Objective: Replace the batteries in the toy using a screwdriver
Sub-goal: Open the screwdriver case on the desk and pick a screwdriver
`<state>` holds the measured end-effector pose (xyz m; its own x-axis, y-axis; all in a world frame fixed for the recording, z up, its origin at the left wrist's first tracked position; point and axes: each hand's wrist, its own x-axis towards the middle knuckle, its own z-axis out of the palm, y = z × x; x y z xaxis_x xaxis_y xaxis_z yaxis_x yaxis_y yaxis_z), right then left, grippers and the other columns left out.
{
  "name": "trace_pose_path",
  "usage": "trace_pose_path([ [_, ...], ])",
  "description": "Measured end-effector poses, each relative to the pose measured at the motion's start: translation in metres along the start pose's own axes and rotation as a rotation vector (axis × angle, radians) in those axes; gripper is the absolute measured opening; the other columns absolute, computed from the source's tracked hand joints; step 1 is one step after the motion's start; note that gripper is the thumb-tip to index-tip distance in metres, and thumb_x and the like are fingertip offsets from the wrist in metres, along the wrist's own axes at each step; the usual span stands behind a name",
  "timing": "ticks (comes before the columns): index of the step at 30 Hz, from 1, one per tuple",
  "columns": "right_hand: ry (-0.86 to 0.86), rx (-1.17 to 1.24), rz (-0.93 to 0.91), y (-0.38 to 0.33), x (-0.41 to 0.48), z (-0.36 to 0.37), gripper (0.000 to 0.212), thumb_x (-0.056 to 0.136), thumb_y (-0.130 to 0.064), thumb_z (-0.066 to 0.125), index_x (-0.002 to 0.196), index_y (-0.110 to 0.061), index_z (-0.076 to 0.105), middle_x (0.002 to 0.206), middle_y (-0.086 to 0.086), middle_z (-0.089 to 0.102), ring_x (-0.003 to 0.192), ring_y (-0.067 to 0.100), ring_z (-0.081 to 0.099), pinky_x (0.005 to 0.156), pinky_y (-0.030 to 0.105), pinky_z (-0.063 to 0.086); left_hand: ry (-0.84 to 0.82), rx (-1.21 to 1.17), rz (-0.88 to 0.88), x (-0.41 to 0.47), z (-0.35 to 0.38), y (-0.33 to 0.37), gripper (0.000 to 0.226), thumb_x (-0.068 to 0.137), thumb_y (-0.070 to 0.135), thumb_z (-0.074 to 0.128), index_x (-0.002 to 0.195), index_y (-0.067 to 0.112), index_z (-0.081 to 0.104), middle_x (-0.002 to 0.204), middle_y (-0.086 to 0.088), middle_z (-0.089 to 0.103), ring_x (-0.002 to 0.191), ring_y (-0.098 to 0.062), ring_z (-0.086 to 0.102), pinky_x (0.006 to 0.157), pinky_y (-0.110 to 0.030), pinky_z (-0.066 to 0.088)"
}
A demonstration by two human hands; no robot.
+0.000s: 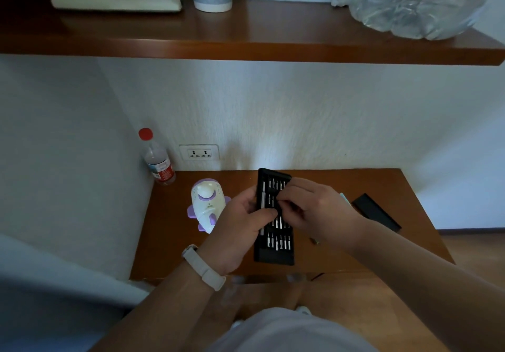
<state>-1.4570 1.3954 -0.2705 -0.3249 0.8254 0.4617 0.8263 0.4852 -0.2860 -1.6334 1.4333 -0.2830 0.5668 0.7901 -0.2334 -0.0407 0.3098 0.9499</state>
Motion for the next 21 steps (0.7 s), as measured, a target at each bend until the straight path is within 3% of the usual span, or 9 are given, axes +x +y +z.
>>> trace_pose_path([
  [6, -0.018, 0.054, 0.047, 0.002, -0.007, 0.001, 0.018, 0.091, -0.016, 0.057, 0.096, -0.007, 0.071, 0.091, 0.004, 0.065, 0.080, 0.012, 0.060, 0.068, 0.018, 0.051, 0.005, -0.032, -0.014, -0.001, 0.001, -0.001, 0.036, 0.093, -0.005, 0.058, 0.118, 0.019, 0.067, 0.103, -0.006, 0.076, 0.093, -0.019, 0.072, 0.078, -0.030, 0.058],
  [10, -0.053, 0.115, 0.106, 0.001, -0.006, -0.005, 0.019, 0.089, -0.021, 0.058, 0.096, -0.009, 0.071, 0.092, -0.001, 0.062, 0.080, 0.000, 0.051, 0.071, 0.003, 0.039, 0.008, -0.058, -0.030, -0.001, 0.000, -0.001, 0.036, 0.092, -0.005, 0.059, 0.120, 0.016, 0.066, 0.106, -0.009, 0.075, 0.095, -0.021, 0.072, 0.081, -0.033, 0.057],
  [14, -0.104, 0.186, 0.155, 0.005, -0.003, -0.009, 0.014, 0.089, -0.020, 0.066, 0.098, -0.012, 0.072, 0.092, -0.009, 0.058, 0.080, -0.001, 0.054, 0.070, 0.008, 0.045, -0.002, -0.048, -0.036, -0.001, -0.002, -0.001, 0.037, 0.092, -0.005, 0.059, 0.122, 0.017, 0.065, 0.106, -0.005, 0.076, 0.097, -0.020, 0.072, 0.080, -0.031, 0.057],
  [21, -0.082, 0.187, 0.264, 0.003, -0.002, -0.004, 0.008, 0.087, -0.013, 0.073, 0.095, -0.014, 0.073, 0.086, -0.016, 0.053, 0.075, -0.007, 0.053, 0.067, 0.007, 0.043, 0.006, -0.024, -0.028, 0.003, -0.003, -0.002, 0.039, 0.092, -0.004, 0.060, 0.125, 0.018, 0.064, 0.108, -0.006, 0.075, 0.099, -0.021, 0.072, 0.079, -0.032, 0.057],
])
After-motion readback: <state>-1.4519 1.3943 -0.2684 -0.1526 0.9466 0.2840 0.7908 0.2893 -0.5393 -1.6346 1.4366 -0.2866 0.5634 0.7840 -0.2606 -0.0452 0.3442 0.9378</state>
